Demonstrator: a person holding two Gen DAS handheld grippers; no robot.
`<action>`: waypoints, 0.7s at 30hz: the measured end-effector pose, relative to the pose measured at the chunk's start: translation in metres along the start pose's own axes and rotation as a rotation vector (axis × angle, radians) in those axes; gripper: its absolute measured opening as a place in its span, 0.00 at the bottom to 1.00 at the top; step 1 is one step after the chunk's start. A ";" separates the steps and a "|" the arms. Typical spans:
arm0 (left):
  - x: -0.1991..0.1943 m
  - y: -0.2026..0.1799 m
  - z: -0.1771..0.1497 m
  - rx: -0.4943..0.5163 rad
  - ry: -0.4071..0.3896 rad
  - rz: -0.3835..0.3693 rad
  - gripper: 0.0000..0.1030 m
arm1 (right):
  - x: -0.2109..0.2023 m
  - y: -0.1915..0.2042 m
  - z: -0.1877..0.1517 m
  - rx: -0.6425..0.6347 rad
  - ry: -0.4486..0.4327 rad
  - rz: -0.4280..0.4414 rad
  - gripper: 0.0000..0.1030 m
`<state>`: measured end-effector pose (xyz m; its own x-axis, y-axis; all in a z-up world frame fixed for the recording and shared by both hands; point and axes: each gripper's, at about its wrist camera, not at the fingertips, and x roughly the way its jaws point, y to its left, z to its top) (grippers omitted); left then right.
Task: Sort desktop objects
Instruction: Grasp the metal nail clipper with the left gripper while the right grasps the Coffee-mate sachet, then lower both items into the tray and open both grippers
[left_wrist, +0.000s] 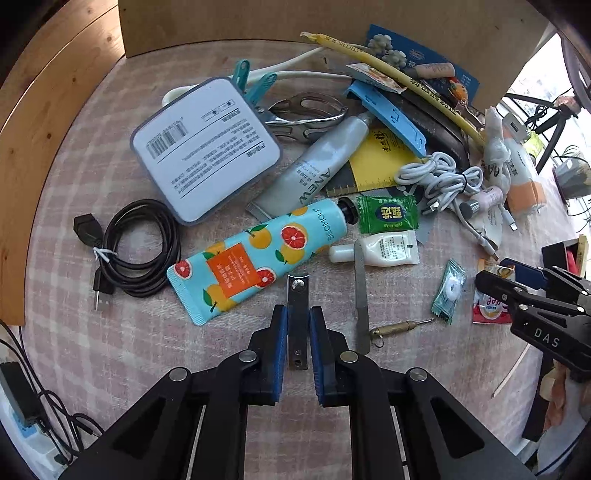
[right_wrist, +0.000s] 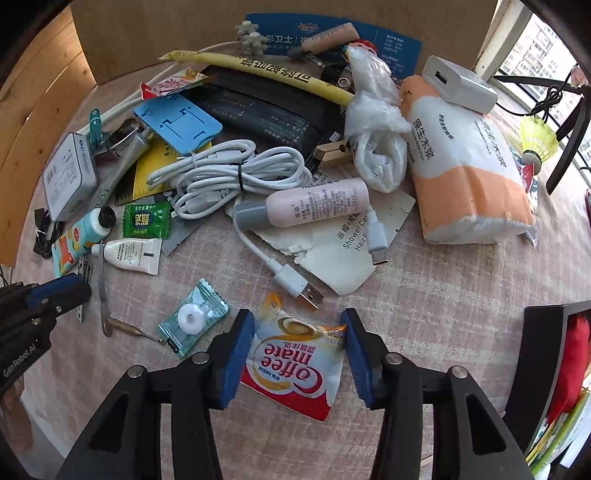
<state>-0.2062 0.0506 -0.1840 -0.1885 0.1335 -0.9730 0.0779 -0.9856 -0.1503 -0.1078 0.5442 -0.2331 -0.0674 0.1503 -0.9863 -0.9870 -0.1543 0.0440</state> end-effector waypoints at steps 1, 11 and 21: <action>-0.002 0.000 -0.004 -0.005 -0.001 0.000 0.13 | -0.001 -0.003 -0.001 -0.005 0.005 0.001 0.40; -0.035 -0.023 -0.041 -0.032 -0.030 0.015 0.13 | -0.019 -0.040 -0.026 0.032 -0.032 0.106 0.13; -0.067 -0.038 -0.033 0.089 -0.086 -0.013 0.13 | -0.082 -0.090 -0.069 0.065 -0.134 0.206 0.13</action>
<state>-0.1641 0.0823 -0.1187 -0.2727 0.1406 -0.9518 -0.0113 -0.9897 -0.1429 -0.0038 0.4783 -0.1669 -0.2830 0.2509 -0.9257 -0.9573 -0.1331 0.2566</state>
